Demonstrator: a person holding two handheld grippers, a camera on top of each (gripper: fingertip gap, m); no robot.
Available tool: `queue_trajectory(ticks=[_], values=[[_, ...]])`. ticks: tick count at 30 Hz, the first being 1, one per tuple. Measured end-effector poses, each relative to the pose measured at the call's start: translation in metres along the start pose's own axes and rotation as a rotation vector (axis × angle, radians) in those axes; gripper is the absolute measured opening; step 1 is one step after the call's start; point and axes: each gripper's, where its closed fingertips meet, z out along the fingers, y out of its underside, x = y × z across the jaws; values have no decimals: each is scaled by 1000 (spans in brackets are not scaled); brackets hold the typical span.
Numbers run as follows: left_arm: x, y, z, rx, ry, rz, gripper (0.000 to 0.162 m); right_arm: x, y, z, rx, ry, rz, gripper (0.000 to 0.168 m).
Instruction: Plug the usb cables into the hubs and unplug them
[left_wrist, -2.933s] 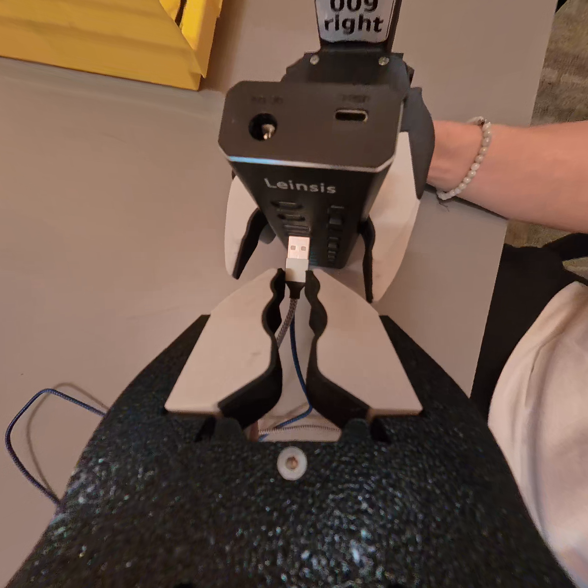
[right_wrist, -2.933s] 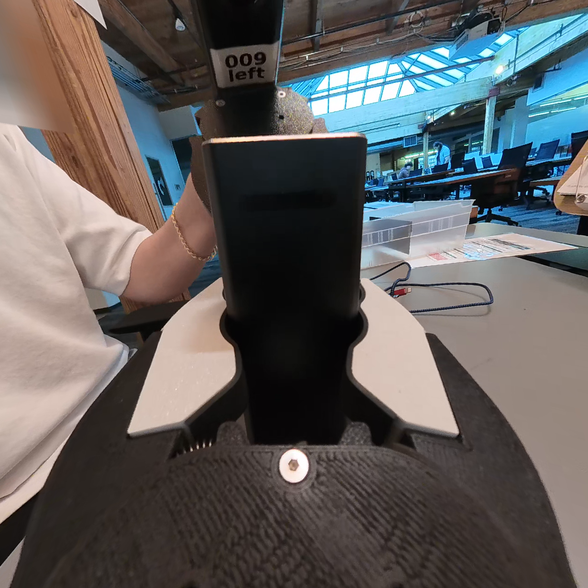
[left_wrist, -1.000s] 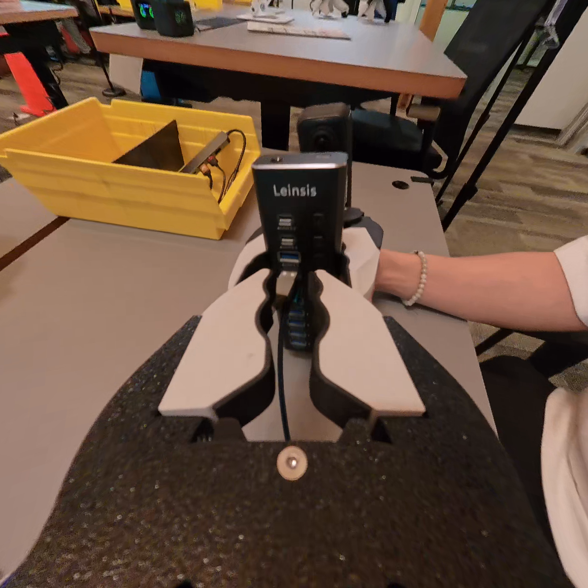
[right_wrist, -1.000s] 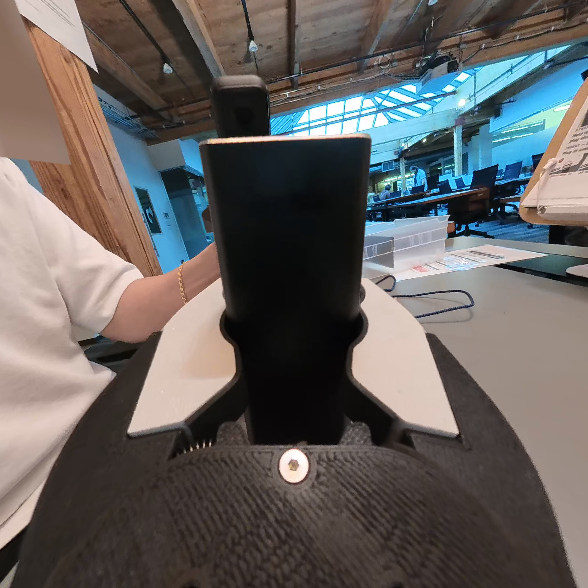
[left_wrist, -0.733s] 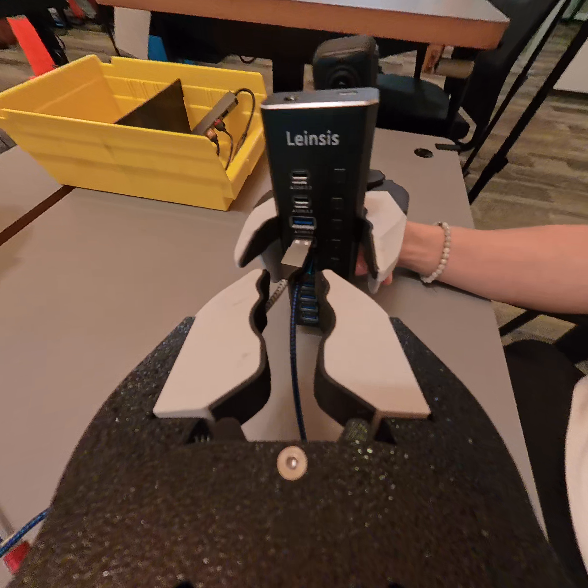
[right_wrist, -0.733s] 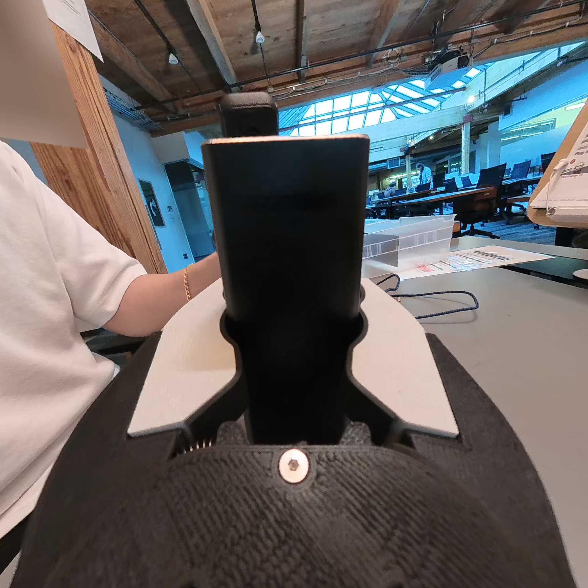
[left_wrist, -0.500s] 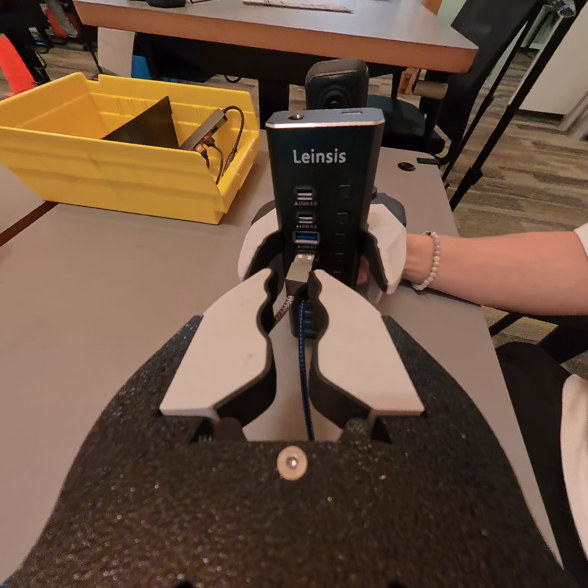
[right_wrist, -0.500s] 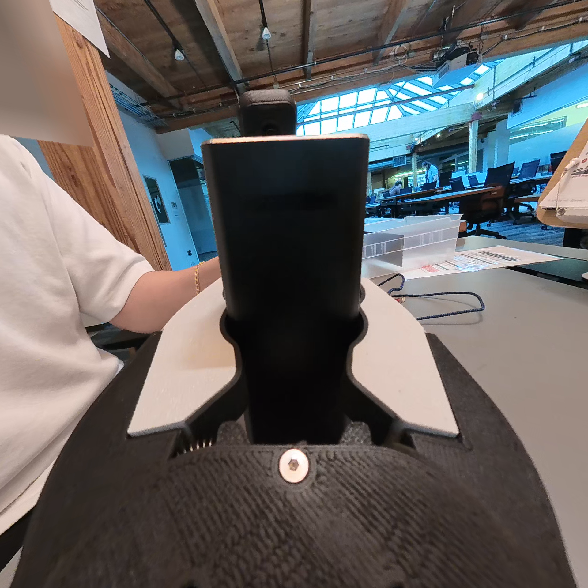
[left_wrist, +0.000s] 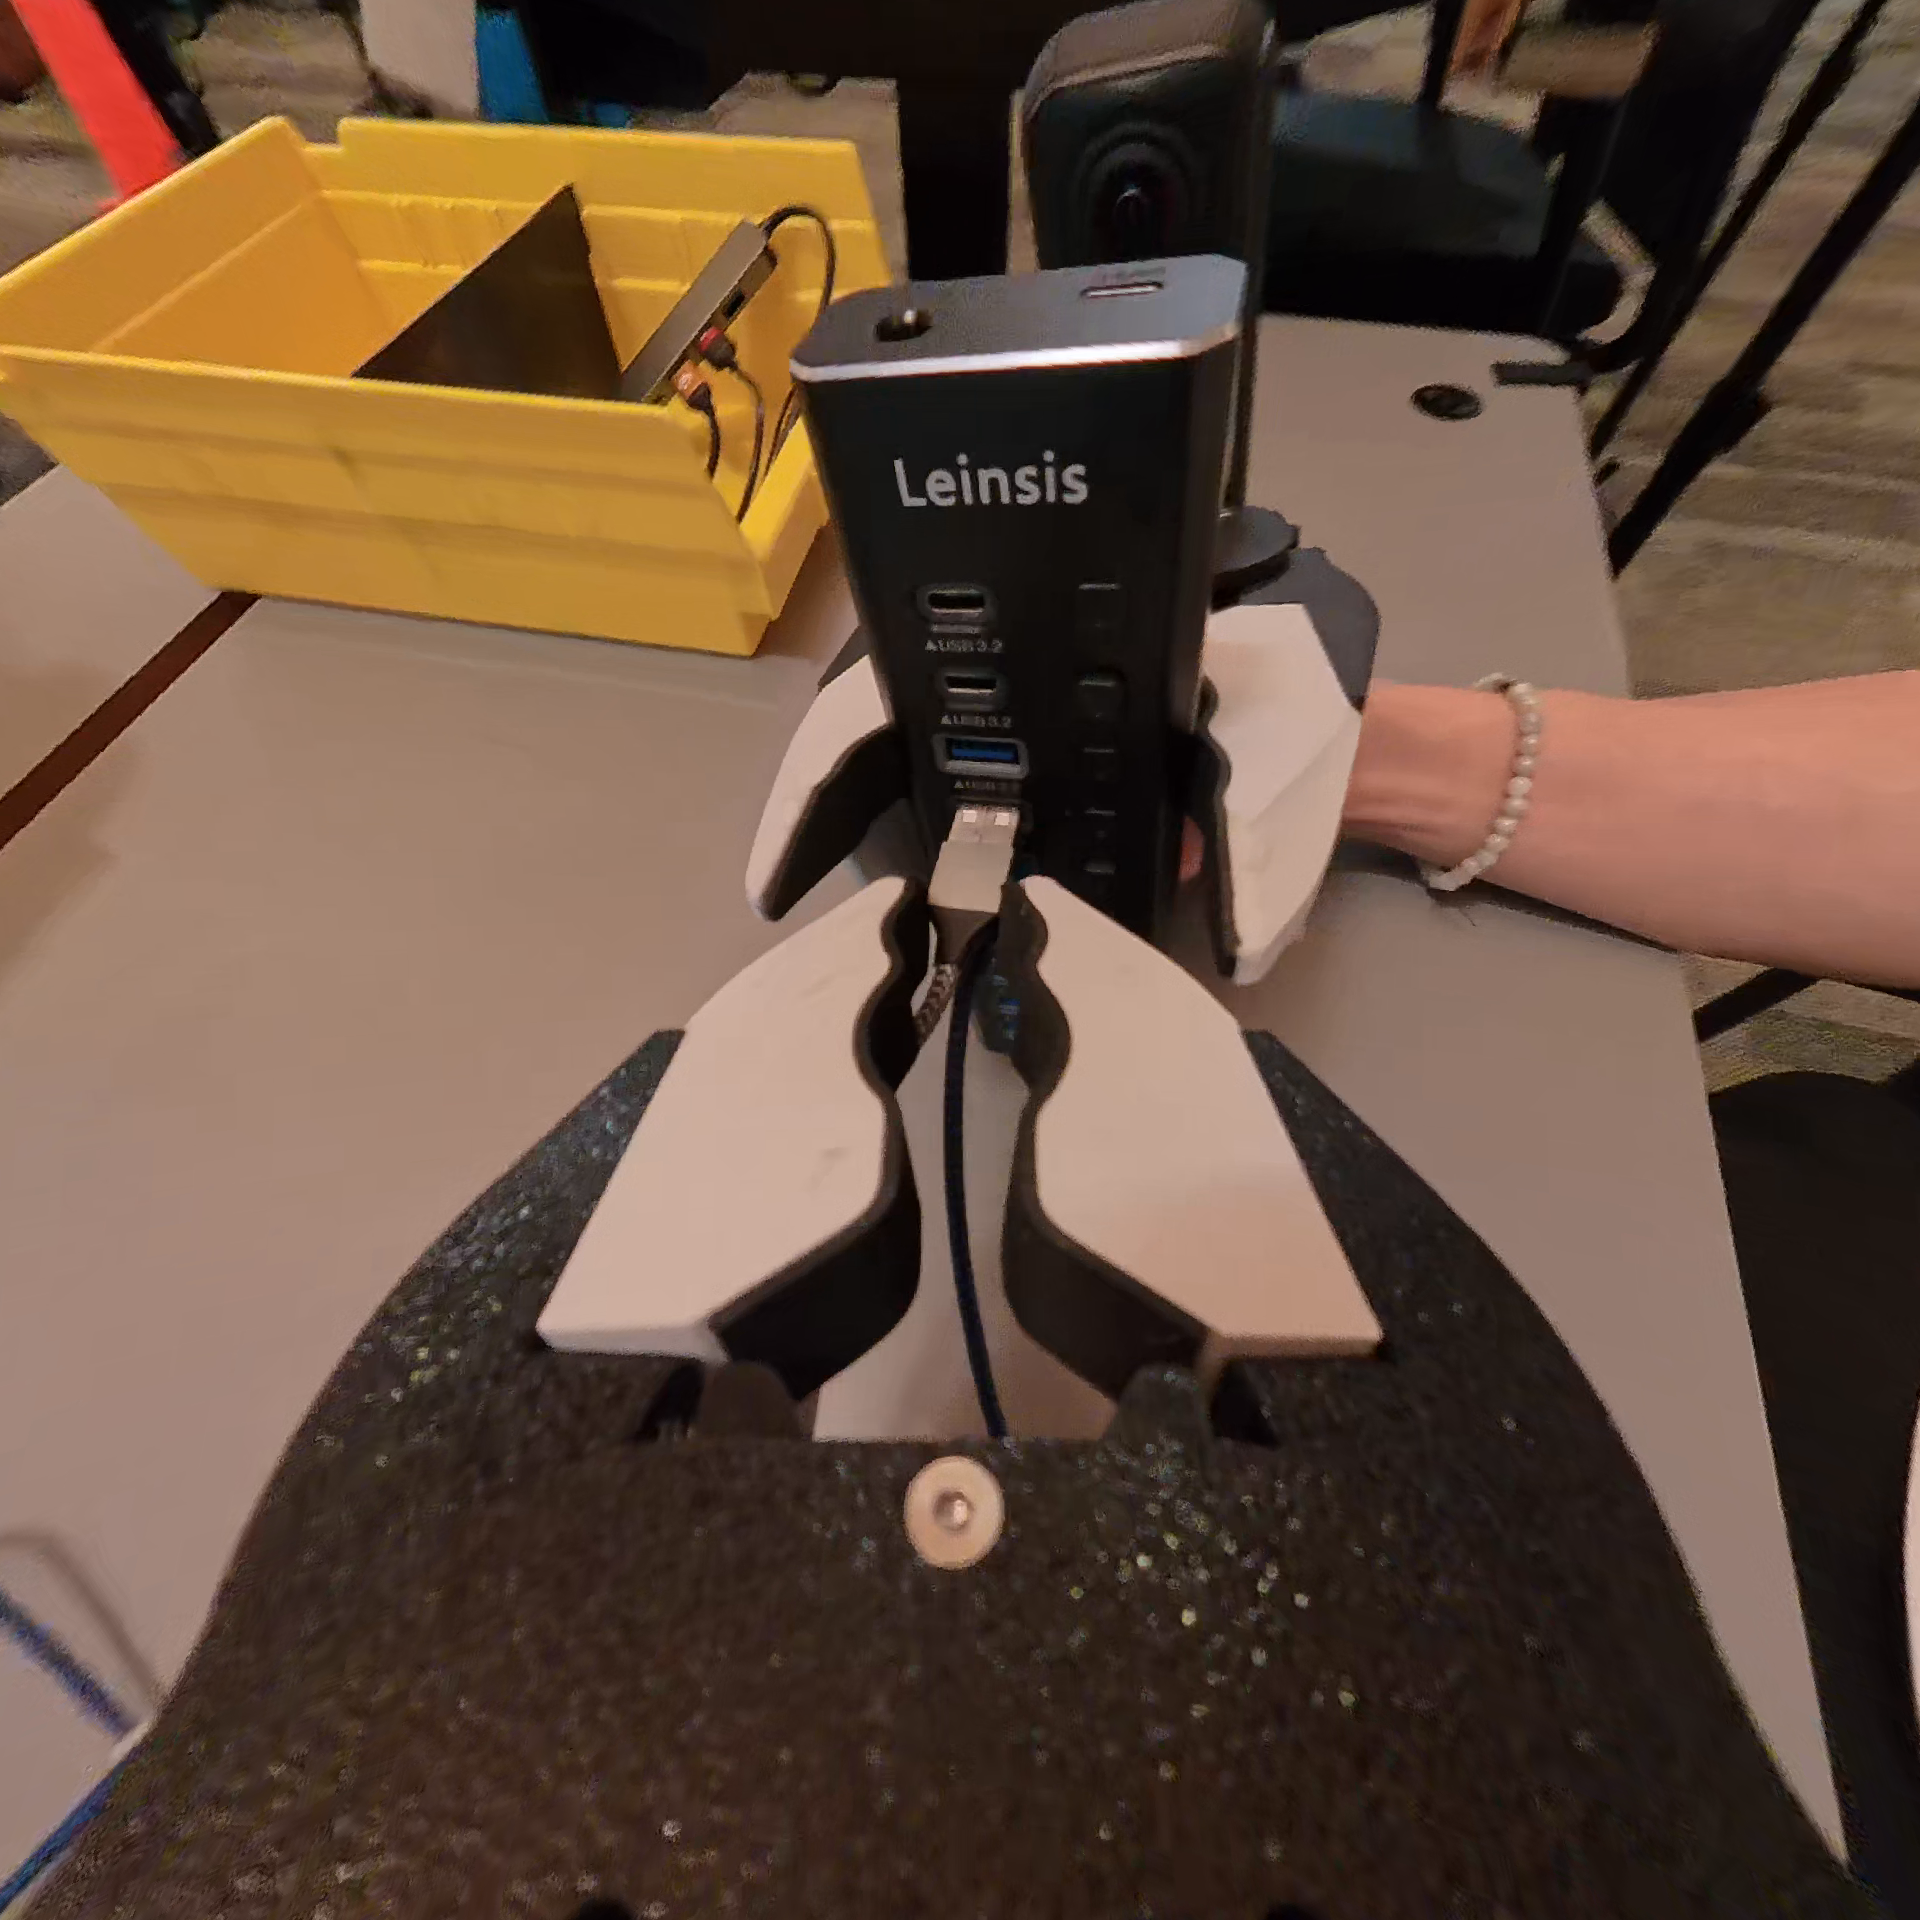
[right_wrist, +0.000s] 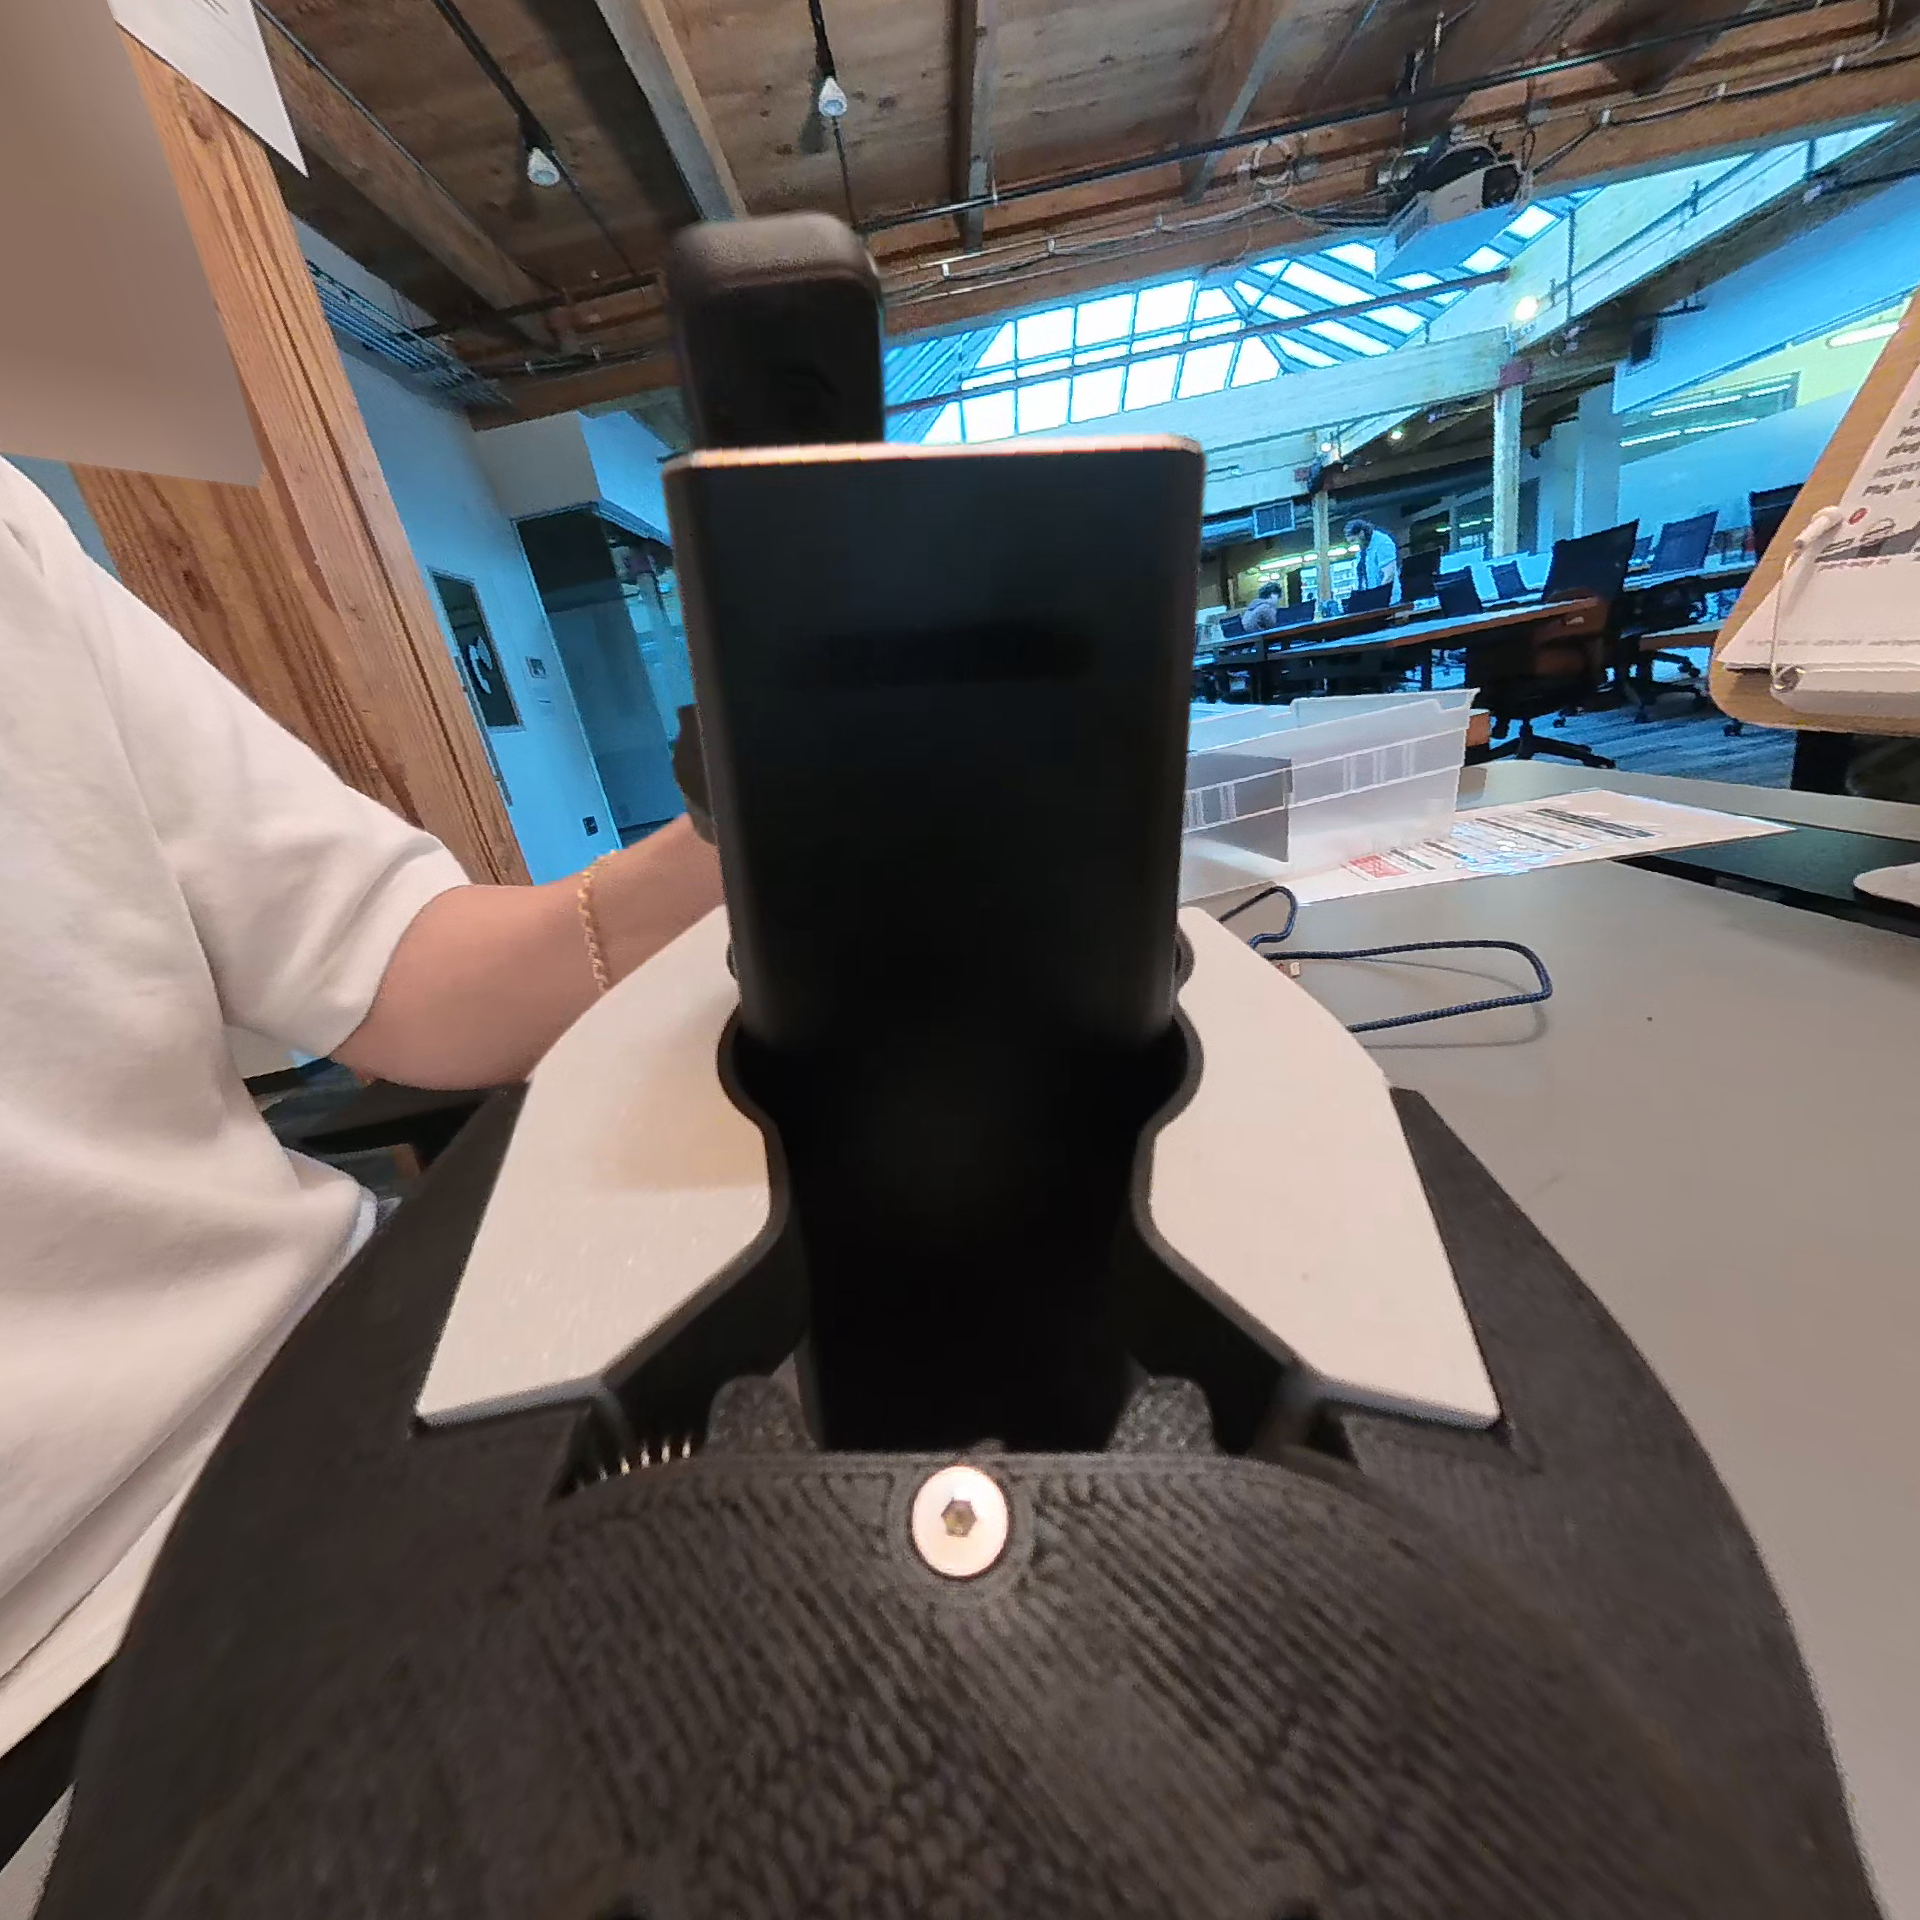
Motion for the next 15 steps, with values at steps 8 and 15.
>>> queue_trajectory(ticks=[8, 15], values=[[-2, 1, -4, -133, -21, 54, 13, -1, 4, 5, -29, 10, 14, 75], [-1, 5, -2, -146, 57, 26, 13, 0, 6, 7, -43, 19, 12, 73]])
